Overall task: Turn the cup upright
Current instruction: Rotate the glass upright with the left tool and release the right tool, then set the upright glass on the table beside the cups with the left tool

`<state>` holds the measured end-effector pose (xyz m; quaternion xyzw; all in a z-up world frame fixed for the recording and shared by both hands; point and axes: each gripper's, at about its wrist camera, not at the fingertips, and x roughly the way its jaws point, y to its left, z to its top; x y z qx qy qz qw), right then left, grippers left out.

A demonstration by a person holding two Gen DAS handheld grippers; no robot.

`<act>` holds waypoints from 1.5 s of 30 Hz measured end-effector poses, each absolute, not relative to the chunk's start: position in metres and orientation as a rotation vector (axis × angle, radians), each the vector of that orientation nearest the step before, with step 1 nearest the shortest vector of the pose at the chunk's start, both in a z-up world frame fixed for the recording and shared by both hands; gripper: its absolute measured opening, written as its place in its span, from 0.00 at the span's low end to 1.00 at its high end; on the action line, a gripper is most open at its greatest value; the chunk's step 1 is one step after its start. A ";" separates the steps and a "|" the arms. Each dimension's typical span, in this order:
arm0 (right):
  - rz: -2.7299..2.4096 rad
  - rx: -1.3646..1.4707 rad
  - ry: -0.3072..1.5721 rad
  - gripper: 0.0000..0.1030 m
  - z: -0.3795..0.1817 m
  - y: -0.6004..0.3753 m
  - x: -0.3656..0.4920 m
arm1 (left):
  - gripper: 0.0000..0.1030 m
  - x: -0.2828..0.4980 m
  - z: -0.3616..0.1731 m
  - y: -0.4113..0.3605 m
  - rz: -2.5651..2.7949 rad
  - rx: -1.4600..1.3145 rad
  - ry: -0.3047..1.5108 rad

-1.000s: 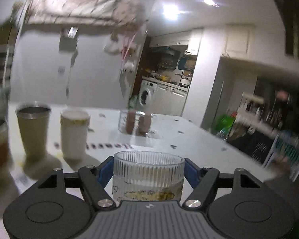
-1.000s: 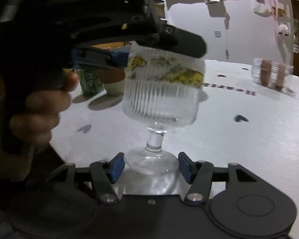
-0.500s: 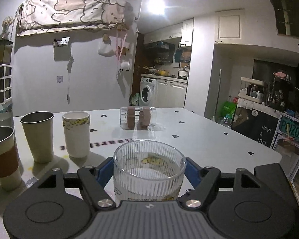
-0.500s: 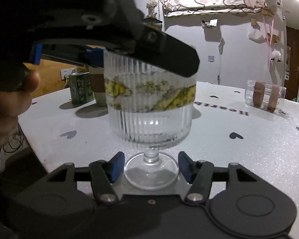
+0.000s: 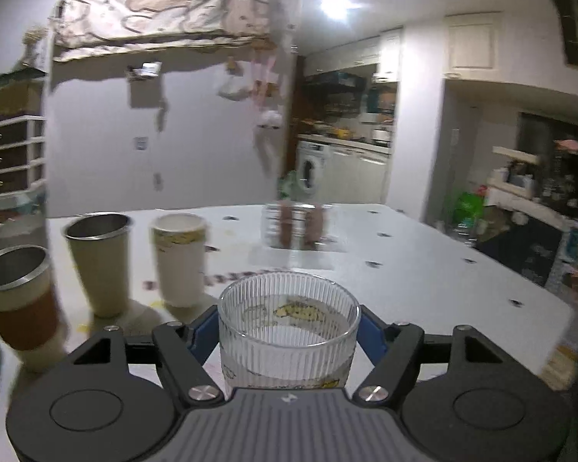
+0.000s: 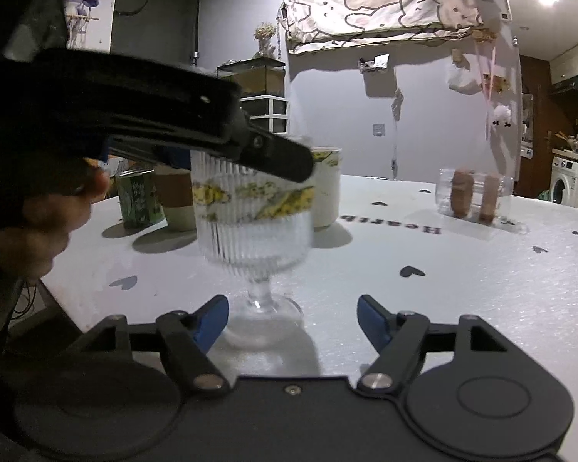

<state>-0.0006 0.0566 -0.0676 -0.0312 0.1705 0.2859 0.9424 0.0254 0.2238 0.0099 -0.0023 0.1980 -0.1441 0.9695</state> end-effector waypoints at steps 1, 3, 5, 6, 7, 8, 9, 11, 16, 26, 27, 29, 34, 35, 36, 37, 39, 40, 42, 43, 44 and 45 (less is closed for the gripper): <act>0.581 -0.063 0.347 0.72 -0.067 0.056 0.000 | 0.71 0.031 0.010 0.228 -0.272 -0.007 0.399; 0.579 -0.061 0.349 0.72 -0.068 0.057 0.000 | 0.71 0.042 0.014 0.238 -0.241 -0.028 0.399; 0.580 -0.065 0.349 0.72 -0.068 0.057 0.000 | 0.71 0.053 0.015 0.248 -0.204 -0.043 0.395; 0.579 -0.067 0.350 0.72 -0.068 0.058 0.000 | 0.71 0.059 0.017 0.253 -0.181 -0.044 0.389; 0.577 -0.069 0.349 0.72 -0.068 0.058 0.000 | 0.71 0.064 0.017 0.256 -0.158 -0.042 0.385; 0.576 -0.069 0.349 0.72 -0.068 0.058 0.000 | 0.71 0.068 0.017 0.260 -0.137 -0.039 0.382; 0.575 -0.069 0.348 0.72 -0.068 0.057 0.000 | 0.71 0.073 0.018 0.264 -0.117 -0.041 0.380; 0.568 -0.074 0.346 0.72 -0.068 0.057 0.000 | 0.71 0.080 0.018 0.273 -0.086 -0.054 0.383; 0.562 -0.070 0.347 0.72 -0.068 0.056 0.001 | 0.71 0.096 0.022 0.290 -0.033 -0.069 0.368; 0.560 -0.074 0.349 0.72 -0.069 0.057 0.002 | 0.71 0.106 0.018 0.300 0.024 -0.053 0.364; 0.559 -0.073 0.349 0.72 -0.069 0.057 0.002 | 0.72 0.106 0.017 0.299 0.022 -0.052 0.367; 0.555 -0.069 0.347 0.72 -0.068 0.057 0.002 | 0.72 0.104 0.018 0.299 0.024 -0.051 0.371; 0.529 -0.042 0.345 0.74 -0.061 0.054 0.006 | 0.87 0.091 0.023 0.299 0.043 -0.057 0.345; 0.526 -0.034 0.345 0.74 -0.059 0.054 0.008 | 0.87 0.087 0.025 0.300 0.043 -0.061 0.347; 0.523 -0.020 0.346 0.74 -0.056 0.052 0.009 | 0.88 0.082 0.026 0.299 0.040 -0.064 0.350; 0.520 -0.010 0.346 0.75 -0.054 0.051 0.010 | 0.88 0.075 0.027 0.298 0.030 -0.064 0.349; 0.510 0.012 0.351 0.77 -0.049 0.050 0.013 | 0.92 0.062 0.028 0.296 0.023 -0.056 0.346; 0.505 0.024 0.354 0.78 -0.046 0.049 0.015 | 0.92 0.055 0.028 0.295 0.023 -0.052 0.344; 0.491 0.035 0.351 0.79 -0.041 0.048 0.017 | 0.93 0.045 0.028 0.293 0.024 -0.051 0.347; 0.482 0.034 0.347 0.79 -0.039 0.049 0.018 | 0.93 0.039 0.027 0.292 0.030 -0.057 0.348; 0.476 0.033 0.343 0.79 -0.037 0.049 0.018 | 0.93 0.033 0.026 0.292 0.033 -0.061 0.348; 0.468 0.033 0.340 0.80 -0.035 0.049 0.019 | 0.94 0.028 0.025 0.292 0.036 -0.060 0.349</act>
